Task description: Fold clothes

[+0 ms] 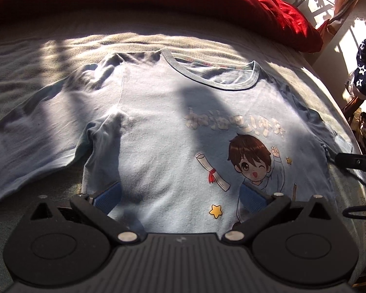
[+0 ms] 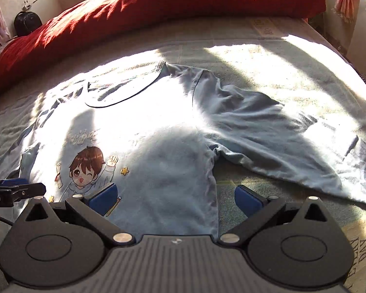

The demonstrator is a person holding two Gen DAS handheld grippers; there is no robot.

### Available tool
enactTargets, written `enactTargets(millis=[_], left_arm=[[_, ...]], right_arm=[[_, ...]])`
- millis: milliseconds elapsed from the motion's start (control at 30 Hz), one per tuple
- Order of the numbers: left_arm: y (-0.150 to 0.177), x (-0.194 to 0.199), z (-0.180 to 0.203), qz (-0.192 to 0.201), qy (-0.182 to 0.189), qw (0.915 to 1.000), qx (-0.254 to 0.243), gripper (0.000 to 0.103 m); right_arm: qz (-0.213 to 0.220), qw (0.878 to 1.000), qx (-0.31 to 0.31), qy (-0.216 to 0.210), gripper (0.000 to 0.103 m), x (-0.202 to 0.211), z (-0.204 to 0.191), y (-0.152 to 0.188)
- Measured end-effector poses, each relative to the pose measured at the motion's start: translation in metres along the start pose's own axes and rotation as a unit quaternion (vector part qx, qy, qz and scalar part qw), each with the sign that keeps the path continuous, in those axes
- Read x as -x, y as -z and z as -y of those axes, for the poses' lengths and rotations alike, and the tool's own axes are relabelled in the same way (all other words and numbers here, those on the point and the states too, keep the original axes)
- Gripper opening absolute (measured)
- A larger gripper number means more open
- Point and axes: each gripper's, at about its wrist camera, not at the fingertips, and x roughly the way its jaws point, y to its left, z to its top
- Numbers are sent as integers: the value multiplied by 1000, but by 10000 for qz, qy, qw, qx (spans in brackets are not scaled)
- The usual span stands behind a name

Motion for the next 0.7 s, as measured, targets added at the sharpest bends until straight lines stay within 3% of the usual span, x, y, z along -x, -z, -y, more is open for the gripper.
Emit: enactTargets(millis=[167,300,400,567,700], left_arm=[[-8,-1,-12,46,-172,9996,239,102],[-4,-7,-16,-3,-209,9988,452,102],[-2,-9,-17,16,-227,9985,492,102],[-4,-11,-18,-13,-230,9988,436,102],[-5,-12,-20,-38,-206,9986,490,102]], right_arm=[[244,9980,-575,98,103,-42,35,-65],[61,9921,-1196,-369,103,-83,52,-84],[-30,9933,-1138,-208,103,-113,59,-87],[126,9967,-798,-29,103,-113,65,-111],[112,9936,-1056,-396,103,-85,59,-114]])
